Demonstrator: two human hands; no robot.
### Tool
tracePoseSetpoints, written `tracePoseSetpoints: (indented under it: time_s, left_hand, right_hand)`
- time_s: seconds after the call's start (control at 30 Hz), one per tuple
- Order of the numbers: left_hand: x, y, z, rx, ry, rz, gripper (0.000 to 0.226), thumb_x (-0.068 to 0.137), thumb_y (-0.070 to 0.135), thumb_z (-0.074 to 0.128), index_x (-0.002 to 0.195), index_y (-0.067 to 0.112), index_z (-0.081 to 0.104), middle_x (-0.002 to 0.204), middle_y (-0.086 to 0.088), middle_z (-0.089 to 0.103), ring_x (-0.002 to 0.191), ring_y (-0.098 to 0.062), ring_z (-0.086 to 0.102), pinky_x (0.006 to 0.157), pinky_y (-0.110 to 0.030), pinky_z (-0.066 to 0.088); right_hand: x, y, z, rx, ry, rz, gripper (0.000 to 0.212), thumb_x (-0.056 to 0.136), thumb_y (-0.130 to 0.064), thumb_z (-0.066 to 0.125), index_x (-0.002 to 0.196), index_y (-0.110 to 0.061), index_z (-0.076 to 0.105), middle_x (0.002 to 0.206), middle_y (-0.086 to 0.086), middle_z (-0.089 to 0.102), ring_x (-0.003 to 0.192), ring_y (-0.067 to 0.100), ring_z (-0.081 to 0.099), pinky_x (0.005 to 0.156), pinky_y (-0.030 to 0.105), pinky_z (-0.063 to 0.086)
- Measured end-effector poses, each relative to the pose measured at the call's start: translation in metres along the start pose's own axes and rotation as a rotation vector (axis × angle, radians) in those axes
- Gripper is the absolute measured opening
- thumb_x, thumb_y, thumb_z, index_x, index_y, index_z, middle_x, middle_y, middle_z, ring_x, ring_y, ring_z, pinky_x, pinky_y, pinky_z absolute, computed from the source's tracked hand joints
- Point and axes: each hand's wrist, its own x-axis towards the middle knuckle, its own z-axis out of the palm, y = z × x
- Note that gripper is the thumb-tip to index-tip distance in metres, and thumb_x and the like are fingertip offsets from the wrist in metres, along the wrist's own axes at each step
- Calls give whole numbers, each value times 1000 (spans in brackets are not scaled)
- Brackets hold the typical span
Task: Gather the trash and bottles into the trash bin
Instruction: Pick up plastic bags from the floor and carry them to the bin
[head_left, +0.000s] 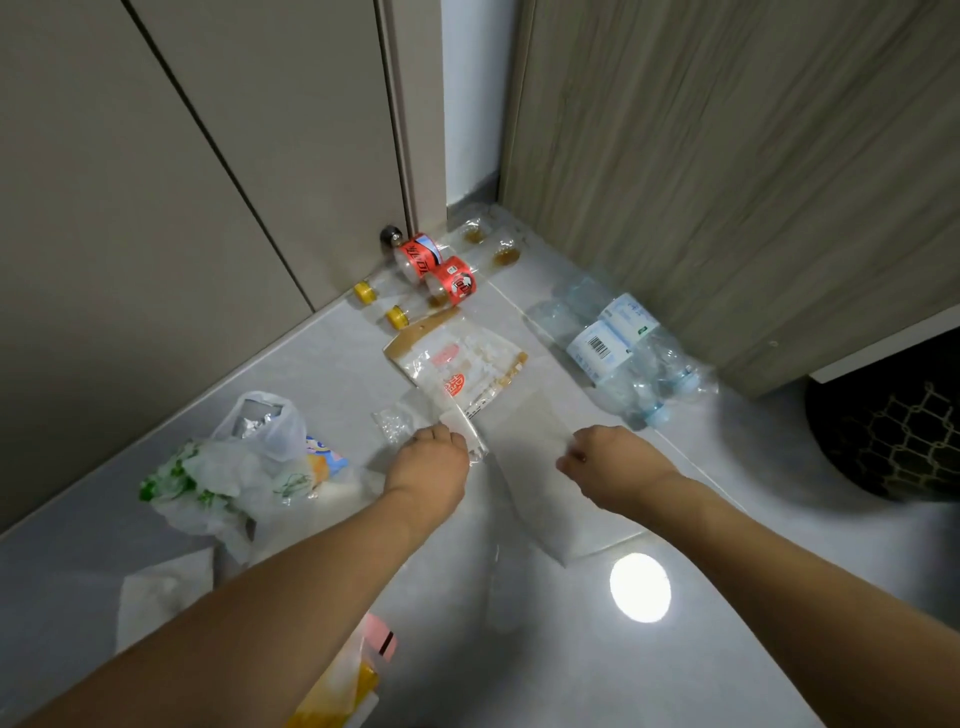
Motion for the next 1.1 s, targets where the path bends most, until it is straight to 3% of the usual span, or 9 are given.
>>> tracePoseSetpoints:
  time_s: [0.17, 0.3, 0.37, 0.53, 0.6, 0.67, 0.8, 0.93, 1.1]
  left_hand:
    - [0, -4, -17, 43, 9, 57, 31, 91, 6, 49, 121, 9, 57, 122, -12, 59, 111, -28, 60, 88, -34, 49]
    - [-9, -20, -62, -250, 149, -136, 25, 92, 24, 47, 112, 12, 56, 112, -11, 65, 104, -32, 63, 80, -33, 47]
    - [-13, -29, -93, -448, 241, -198, 26, 92, 26, 45, 108, 11, 58, 108, -15, 65, 102, -37, 61, 77, -34, 46]
    - [-20, -12, -168, -895, 220, -71, 19, 83, 19, 44, 79, 10, 60, 75, -8, 68, 68, -28, 68, 65, -38, 56]
    - [-26, 9, -193, -974, 192, -21, 15, 83, 15, 43, 74, 10, 54, 67, -6, 65, 49, -18, 66, 54, -33, 53]
    - [-33, 33, -217, -961, 195, 19, 14, 84, 12, 43, 73, 11, 51, 63, -4, 57, 42, -12, 62, 53, -32, 50]
    - [-40, 84, -257, -964, 192, 124, 19, 75, 13, 42, 80, -1, 53, 66, -10, 52, 58, -32, 68, 61, -49, 59]
    - [-44, 137, -296, -988, 199, 202, 19, 70, 10, 41, 79, -2, 53, 66, -11, 49, 55, -30, 65, 59, -59, 56]
    - [-49, 203, -350, -932, 316, 330, 14, 78, 5, 44, 82, -4, 54, 68, -9, 49, 61, -23, 53, 58, -42, 56]
  right_hand:
    - [-16, -8, -18, 106, -2, -31, 14, 95, -27, 50, 90, -15, 56, 91, 7, 60, 87, 28, 63, 81, 37, 54]
    - [-36, -2, -51, 176, -14, -80, 22, 93, -8, 41, 96, -19, 60, 75, -8, 49, 72, 19, 55, 71, 31, 51]
    - [-48, 6, -74, 256, -23, -51, 28, 91, -4, 36, 98, -18, 59, 77, -2, 52, 58, 18, 58, 58, 32, 54]
    - [-82, 48, -129, 396, -10, -21, 25, 93, -6, 38, 102, -14, 60, 69, 10, 61, 51, 25, 59, 49, 30, 53]
    - [-98, 69, -148, 446, 53, -32, 19, 96, -10, 44, 99, -14, 62, 64, 9, 62, 46, 22, 58, 46, 27, 50]
    - [-114, 91, -161, 563, 132, -48, 14, 97, -13, 51, 94, -13, 64, 57, 6, 61, 42, 18, 56, 42, 24, 46]
    - [-139, 133, -177, 735, 285, -24, 14, 95, -13, 57, 85, -8, 65, 53, 2, 58, 41, 15, 54, 42, 23, 44]
    - [-172, 186, -203, 750, 438, 54, 20, 90, -6, 52, 79, 1, 67, 65, 14, 63, 53, 24, 57, 49, 28, 47]
    - [-217, 251, -233, 998, 751, 101, 13, 93, -5, 50, 90, -5, 62, 67, 14, 62, 41, 19, 60, 39, 24, 48]
